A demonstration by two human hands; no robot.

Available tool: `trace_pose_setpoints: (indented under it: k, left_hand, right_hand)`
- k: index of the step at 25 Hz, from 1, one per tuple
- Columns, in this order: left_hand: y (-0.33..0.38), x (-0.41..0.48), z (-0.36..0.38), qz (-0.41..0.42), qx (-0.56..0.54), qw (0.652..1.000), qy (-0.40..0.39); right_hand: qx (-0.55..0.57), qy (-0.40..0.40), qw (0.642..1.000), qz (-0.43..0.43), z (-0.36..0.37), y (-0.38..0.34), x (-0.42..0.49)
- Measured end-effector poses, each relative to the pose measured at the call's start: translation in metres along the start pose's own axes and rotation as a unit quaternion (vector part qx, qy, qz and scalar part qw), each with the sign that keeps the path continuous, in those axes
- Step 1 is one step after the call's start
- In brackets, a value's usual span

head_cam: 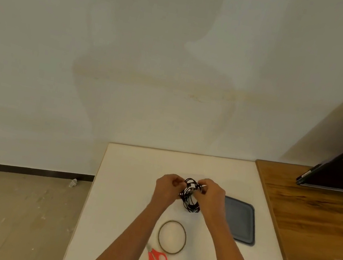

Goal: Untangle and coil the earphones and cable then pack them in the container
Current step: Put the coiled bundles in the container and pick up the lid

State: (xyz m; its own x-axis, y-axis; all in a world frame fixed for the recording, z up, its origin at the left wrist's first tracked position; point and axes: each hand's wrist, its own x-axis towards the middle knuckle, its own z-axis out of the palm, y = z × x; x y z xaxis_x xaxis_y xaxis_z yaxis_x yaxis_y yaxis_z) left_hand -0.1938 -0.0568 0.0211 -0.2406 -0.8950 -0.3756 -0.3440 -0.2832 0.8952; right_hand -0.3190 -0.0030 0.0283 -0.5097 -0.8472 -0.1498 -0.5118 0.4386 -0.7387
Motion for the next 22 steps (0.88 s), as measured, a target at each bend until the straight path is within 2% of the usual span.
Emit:
trace_pose_setpoints:
  k: [5,7,8,10,11,12,14,15,17,19,20,22]
  left_hand:
    - [-0.016,0.020,0.025,-0.001,0.112,0.994,0.016]
    - [-0.018,0.016,0.020,0.016,0.110,0.992,0.059]
    - [-0.019,0.014,0.016,0.020,0.090,0.991,0.095]
    - [-0.023,0.007,0.001,0.017,0.055,0.983,0.172]
    - [-0.028,0.005,-0.006,0.008,0.041,0.982,0.184]
    - [-0.032,0.002,-0.010,-0.010,0.020,0.985,0.171]
    - [-0.038,-0.002,-0.012,-0.054,-0.023,0.993,0.105]
    - [-0.040,-0.005,-0.010,-0.071,-0.031,0.994,0.078]
    - [-0.045,-0.007,-0.005,-0.090,-0.034,0.994,0.060]
    - [-0.051,-0.005,-0.002,-0.092,-0.054,0.993,0.059]
    - [-0.054,-0.004,0.000,-0.088,-0.063,0.993,0.057]
    - [-0.055,-0.003,0.000,-0.082,-0.084,0.992,0.050]
  right_hand:
    - [-0.120,-0.084,0.989,0.005,0.009,0.021,0.023]
    - [-0.069,-0.092,0.993,-0.007,0.003,0.027,0.022]
    - [-0.040,-0.055,0.997,-0.018,-0.004,0.031,0.017]
    - [-0.069,0.091,0.993,-0.011,-0.018,0.056,0.006]
    - [-0.115,0.145,0.982,0.036,-0.025,0.073,0.000]
    - [-0.156,0.161,0.966,0.129,-0.030,0.090,-0.006]
    - [-0.176,0.108,0.933,0.293,-0.032,0.109,-0.021]
    - [-0.174,0.093,0.928,0.316,-0.030,0.112,-0.027]
    - [-0.120,0.106,0.935,0.316,-0.030,0.108,-0.028]
    - [-0.003,0.166,0.947,0.276,-0.036,0.098,-0.019]
    - [0.026,0.186,0.957,0.220,-0.041,0.089,-0.014]
    - [-0.030,0.184,0.978,0.097,-0.043,0.063,-0.010]
